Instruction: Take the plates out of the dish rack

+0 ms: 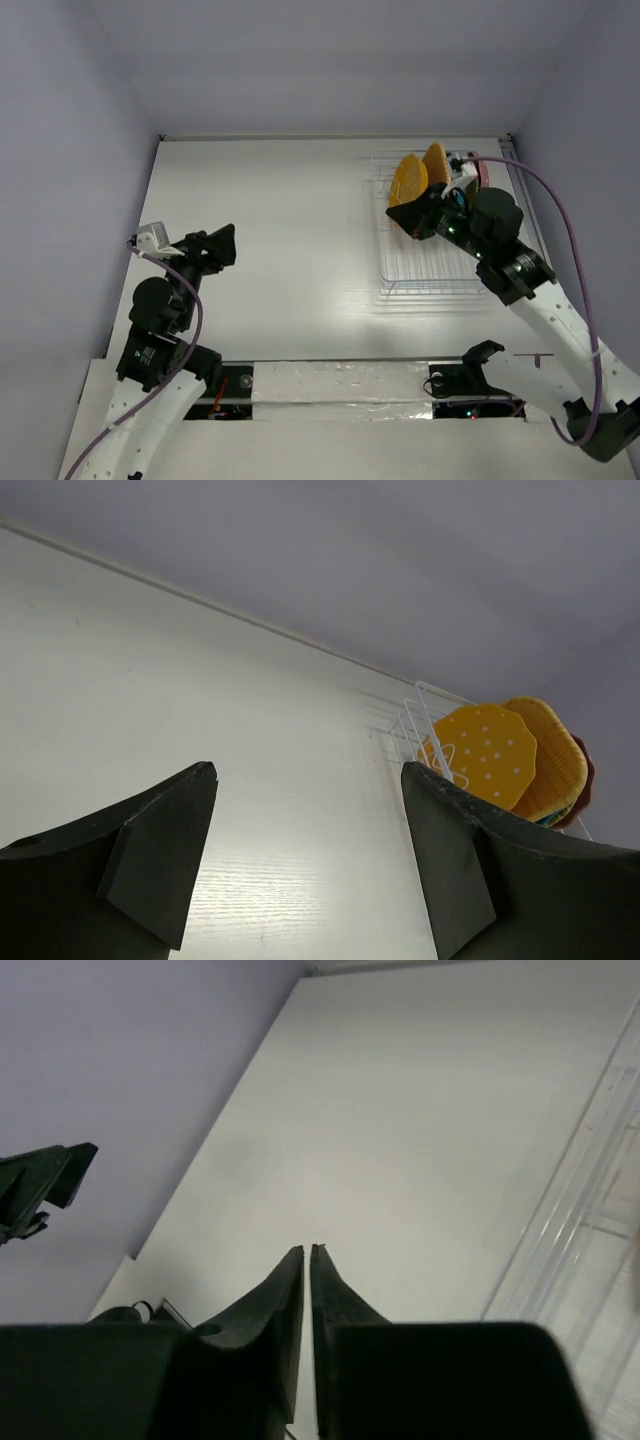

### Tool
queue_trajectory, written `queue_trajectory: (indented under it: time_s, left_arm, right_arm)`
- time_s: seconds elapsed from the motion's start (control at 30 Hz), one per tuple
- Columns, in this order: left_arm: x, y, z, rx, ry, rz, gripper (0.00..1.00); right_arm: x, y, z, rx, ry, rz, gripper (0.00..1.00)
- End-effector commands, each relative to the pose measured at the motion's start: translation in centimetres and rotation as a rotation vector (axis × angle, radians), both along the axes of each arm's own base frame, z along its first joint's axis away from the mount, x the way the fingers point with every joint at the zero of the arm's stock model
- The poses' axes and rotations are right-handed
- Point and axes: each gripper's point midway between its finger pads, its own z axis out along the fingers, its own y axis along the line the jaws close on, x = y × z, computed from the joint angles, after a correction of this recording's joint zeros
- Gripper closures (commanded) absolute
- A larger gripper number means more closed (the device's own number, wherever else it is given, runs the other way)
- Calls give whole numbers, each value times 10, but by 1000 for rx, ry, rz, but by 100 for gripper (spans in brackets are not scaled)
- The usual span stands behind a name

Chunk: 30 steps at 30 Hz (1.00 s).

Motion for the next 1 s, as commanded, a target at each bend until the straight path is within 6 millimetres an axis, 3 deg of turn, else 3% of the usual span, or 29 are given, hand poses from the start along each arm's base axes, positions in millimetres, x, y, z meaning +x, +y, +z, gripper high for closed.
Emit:
queue_trajectory:
  time_s: [0.0,0.03,0.07,0.1,0.13,0.17,0.23,0.27,0.3,0.33,0.4,0.47,0.5,0.6,0.67,0.73,0.77,0.9,0.97]
  left_arm:
    - [6,-2,-2,10,12,1,28]
    - [6,-2,-4,12,17,1,28]
    - [6,-2,-3,10,14,1,28]
    - [6,-2,-4,10,13,1,28]
    - [6,-2,-2,6,7,0,28]
    - [7,-2,-4,7,8,0,28]
    - [8,-3,-4,-1,8,0,28]
    - [10,-4,-7,-1,17,0,31]
    - [10,-4,-8,1,22,0,35]
    - [11,-4,-10,5,32,0,40]
    - [12,-4,-10,5,34,0,72]
    - [11,-4,-10,8,35,0,90]
    - [11,-4,-11,8,37,0,100]
    - [12,-5,-15,14,52,0,100]
    - [14,-5,-17,18,67,0,99]
    - [14,-5,-17,18,66,0,87]
    - [13,-5,-15,15,60,0,74]
    - [11,-4,-10,5,33,0,49]
    - [9,-4,-9,3,27,0,48]
  right_arm:
    - [24,-9,39,-93,-96,-160,84]
    - [29,-13,37,-121,-96,-184,72]
    - [35,-19,34,-148,-94,-222,45]
    - [39,-23,31,-176,-90,-247,37]
    - [48,-26,32,-214,-87,-276,34]
    - [54,-34,29,-255,-75,-326,34]
    - [62,-42,17,-350,-34,-360,64]
    - [71,-48,13,-394,-7,-408,93]
    - [75,-51,11,-416,-1,-428,100]
    - [78,-56,9,-445,3,-452,100]
    - [89,-67,4,-503,18,-527,100]
    - [96,-74,-1,-568,28,-566,98]
    - [103,-78,-7,-621,55,-595,83]
    - [119,-81,-20,-725,95,-629,38]
    - [126,-77,-27,-753,108,-621,28]
    - [137,-76,-38,-777,136,-624,28]
    - [143,-82,-42,-781,147,-639,28]
    - [161,-101,-68,-816,229,-681,30]
    - [168,-102,-86,-845,263,-673,30]
